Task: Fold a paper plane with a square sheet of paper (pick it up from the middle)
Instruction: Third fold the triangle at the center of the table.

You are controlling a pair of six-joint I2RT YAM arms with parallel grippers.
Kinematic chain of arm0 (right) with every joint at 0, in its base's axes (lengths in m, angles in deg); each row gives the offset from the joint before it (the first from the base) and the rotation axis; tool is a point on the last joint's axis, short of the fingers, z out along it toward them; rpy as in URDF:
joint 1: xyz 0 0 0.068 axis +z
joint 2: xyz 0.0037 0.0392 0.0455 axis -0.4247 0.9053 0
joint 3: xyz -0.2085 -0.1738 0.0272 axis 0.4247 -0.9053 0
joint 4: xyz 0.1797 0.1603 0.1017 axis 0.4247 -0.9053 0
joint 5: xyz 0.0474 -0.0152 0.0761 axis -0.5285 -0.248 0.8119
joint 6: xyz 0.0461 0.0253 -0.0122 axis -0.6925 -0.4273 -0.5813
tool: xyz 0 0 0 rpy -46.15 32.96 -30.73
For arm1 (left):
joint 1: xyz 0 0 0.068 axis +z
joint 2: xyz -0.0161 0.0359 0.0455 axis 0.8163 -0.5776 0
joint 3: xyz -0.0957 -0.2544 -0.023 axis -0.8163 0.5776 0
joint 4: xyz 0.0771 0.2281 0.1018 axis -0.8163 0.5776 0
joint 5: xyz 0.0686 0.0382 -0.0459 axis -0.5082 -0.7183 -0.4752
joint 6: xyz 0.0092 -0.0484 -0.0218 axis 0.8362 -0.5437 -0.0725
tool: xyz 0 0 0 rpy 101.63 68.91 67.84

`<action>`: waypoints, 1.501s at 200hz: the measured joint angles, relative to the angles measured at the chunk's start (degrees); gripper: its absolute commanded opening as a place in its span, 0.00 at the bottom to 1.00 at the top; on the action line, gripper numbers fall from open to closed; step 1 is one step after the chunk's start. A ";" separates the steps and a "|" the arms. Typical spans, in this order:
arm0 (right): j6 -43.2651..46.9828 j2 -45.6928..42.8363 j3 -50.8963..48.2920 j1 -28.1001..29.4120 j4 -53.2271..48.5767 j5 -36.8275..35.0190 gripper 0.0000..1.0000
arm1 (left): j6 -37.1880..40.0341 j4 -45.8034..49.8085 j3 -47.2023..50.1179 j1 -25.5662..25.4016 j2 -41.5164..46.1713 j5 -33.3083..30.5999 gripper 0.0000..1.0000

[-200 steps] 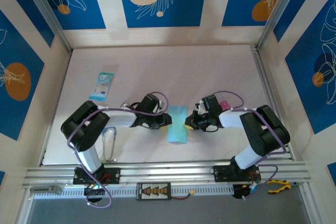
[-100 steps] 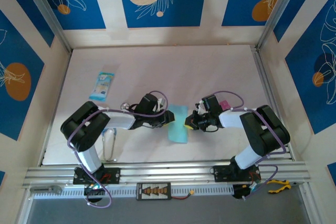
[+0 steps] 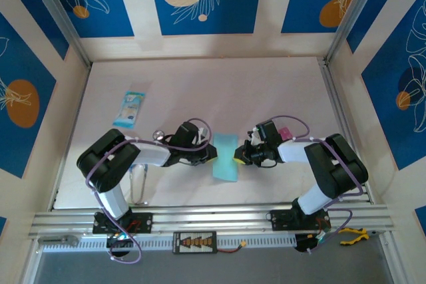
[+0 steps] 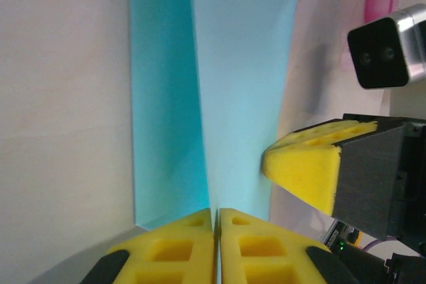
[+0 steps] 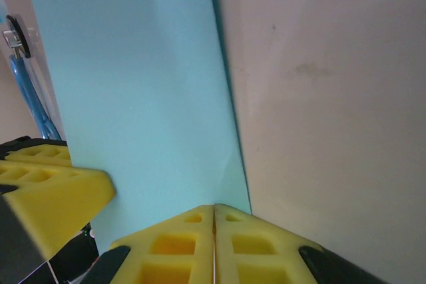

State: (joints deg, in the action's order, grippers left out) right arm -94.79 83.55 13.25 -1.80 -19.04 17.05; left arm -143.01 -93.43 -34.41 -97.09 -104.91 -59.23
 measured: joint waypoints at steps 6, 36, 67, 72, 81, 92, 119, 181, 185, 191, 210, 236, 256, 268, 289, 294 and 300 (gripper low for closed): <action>0.28 -0.37 0.00 0.20 -0.20 -0.37 0.14 | -0.24 -0.02 0.26 0.07 0.07 -0.31 0.02; 2.12 -6.21 -0.09 2.25 -4.24 -3.04 0.34 | -0.90 0.00 2.60 0.24 2.14 -2.05 0.01; 5.73 -19.56 -0.04 7.41 -7.85 -9.14 0.47 | -2.19 0.04 5.07 0.31 6.34 -3.72 0.01; 6.08 -21.42 -0.04 8.61 -8.52 -10.38 0.48 | -2.29 0.07 5.31 0.35 6.86 -3.93 0.01; 6.91 -24.24 -0.07 10.71 -9.35 -12.74 0.49 | -2.51 0.11 5.66 0.39 7.69 -4.20 0.01; 8.26 -27.12 -0.85 13.73 -9.05 -15.93 0.65 | -2.86 0.11 6.03 0.50 8.59 -4.52 0.01; 13.62 -32.63 -6.51 24.11 -5.62 -24.81 0.66 | -3.74 0.31 6.67 0.55 9.88 -5.20 0.01; 34.03 -29.35 -10.51 47.71 3.34 -47.23 0.61 | -4.96 1.66 6.97 0.61 11.10 -5.77 0.02; 35.08 -28.22 -10.23 48.46 3.74 -48.33 0.60 | -4.96 1.66 6.97 0.61 11.17 -5.77 0.02; 36.72 -26.18 -9.64 49.77 4.52 -50.42 0.60 | -4.96 1.70 6.97 0.61 11.28 -5.79 0.02; 40.63 -20.24 -7.76 52.26 6.62 -55.67 0.59 | -4.96 1.88 6.97 0.61 11.43 -5.90 0.02; 43.15 -12.74 -4.59 53.53 8.35 -61.59 0.56 | -4.96 2.58 6.97 0.61 11.43 -6.21 0.02; 44.15 -8.79 -2.84 53.96 9.68 -64.92 0.54 | -4.98 2.75 6.97 0.61 11.43 -6.21 0.02; 44.41 -6.99 -2.08 54.27 9.86 -66.75 0.54 | -4.98 2.73 6.97 0.61 11.43 -6.21 0.02; 44.65 -4.50 -1.07 54.47 9.77 -68.94 0.50 | -5.20 2.71 6.97 0.61 11.43 -6.21 0.02; 44.76 -4.07 -0.94 54.47 9.75 -69.20 0.49 | -5.22 2.71 6.97 0.61 11.43 -6.21 0.02; 44.81 -3.69 -0.76 54.58 9.62 -69.61 0.47 | -5.25 2.71 6.97 0.61 11.43 -6.21 0.02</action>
State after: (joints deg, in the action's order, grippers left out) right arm -49.98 79.85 12.48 52.78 -9.43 -52.56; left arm -148.26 -90.72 -27.44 -96.48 -93.48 -65.44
